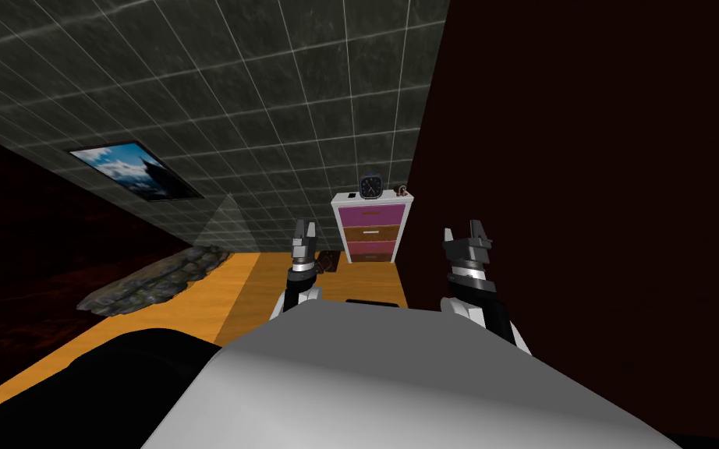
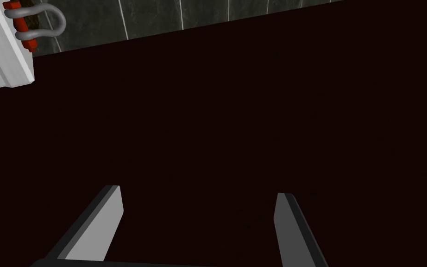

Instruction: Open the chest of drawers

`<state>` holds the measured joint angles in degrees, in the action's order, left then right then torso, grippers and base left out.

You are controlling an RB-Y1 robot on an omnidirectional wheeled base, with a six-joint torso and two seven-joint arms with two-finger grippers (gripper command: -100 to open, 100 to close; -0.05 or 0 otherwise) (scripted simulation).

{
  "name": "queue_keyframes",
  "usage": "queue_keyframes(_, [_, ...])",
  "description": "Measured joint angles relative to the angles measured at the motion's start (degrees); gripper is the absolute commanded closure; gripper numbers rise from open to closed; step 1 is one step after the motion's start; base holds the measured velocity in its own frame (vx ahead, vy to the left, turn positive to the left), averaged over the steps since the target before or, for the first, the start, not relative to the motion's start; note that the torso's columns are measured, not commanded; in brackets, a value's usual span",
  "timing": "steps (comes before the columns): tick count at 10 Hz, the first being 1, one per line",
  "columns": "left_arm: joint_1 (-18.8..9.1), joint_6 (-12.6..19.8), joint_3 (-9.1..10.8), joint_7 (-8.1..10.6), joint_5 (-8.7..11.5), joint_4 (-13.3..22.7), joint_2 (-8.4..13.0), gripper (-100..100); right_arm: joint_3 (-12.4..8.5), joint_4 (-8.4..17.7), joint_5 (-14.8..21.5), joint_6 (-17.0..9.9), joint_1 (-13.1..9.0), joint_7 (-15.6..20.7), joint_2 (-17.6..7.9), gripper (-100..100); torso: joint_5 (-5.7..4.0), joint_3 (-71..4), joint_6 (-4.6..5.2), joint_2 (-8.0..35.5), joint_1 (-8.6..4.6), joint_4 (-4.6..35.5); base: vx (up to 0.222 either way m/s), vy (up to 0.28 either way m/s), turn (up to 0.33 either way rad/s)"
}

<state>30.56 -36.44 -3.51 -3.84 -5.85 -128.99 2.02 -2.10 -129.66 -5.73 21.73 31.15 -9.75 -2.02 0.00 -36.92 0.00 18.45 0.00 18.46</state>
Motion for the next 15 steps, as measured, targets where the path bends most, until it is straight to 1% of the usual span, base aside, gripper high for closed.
queue_keyframes(4, [0.0,0.0,0.0,0.0,0.0,0.0,0.0,0,0.0,0.0,0.0,0.0,0.0,0.0,0.0,0,0.0,-33.8,0.0,16.9,0.0,16.9,0.0,0.0,0.0])
queue_keyframes(5, [0.0,0.0,0.0,0.0,0.0,0.0,0.0,0,0.0,0.0,0.0,0.0,0.0,0.0,0.0,-100,0.0,-42.3,0.0,21.2,0.0,21.1,0.007,0.026,0.029])
queue_keyframes(6, [0.0,0.0,0.0,0.0,0.0,0.0,0.0,0,0.0,0.6,0.8,-0.1,-0.4,0.7,-1.0,-100,0.02,-46.2,-0.01,23.1,0.08,23.0,0.011,0.051,0.032])
queue_keyframes(8, [0.0,0.0,-0.01,0.0,0.0,0.0,0.0,0,-0.5,1.5,2.6,-0.9,-1.4,2.8,-3.2,-100,0.04,-47.6,0.0,23.7,0.11,23.7,0.02,0.064,0.031])
queue_keyframes(9, [0.0,0.0,-0.01,0.0,0.0,0.0,0.0,0,-0.5,2.6,3.9,-1.3,-2.3,4.2,-4.0,-100,0.02,-47.7,-0.01,23.8,0.06,23.8,0.018,0.066,0.037])
queue_keyframes(11, [0.0,0.0,-0.01,0.0,0.0,0.0,0.0,0,-0.8,3.8,6.8,-2.3,-3.5,7.3,-5.6,-100,-0.01,-47.6,0.0,23.9,-0.02,23.8,0.016,0.07,0.036])
queue_keyframes(12, [0.0,0.0,-0.01,0.0,0.0,0.0,0.0,0,-1.0,5.3,8.5,-2.6,-4.7,9.0,-6.4,-100,0.0,-47.7,0.0,23.8,0.02,23.8,0.035,0.085,0.046])
queue_keyframes(13, [0.0,0.0,-0.01,0.0,0.0,0.0,0.0,0,-1.2,6.1,10.4,-3.1,-5.5,10.8,-7.0,-100,0.02,-47.7,0.0,23.8,0.05,23.8,0.021,0.068,0.016])
queue_keyframes(15, [0.0,0.0,-0.01,0.0,0.0,0.0,0.0,0,-1.7,7.0,12.4,-3.9,-6.5,13.3,-8.1,-100,-0.01,-47.6,0.0,23.9,-0.03,23.8,0.022,0.071,0.037])
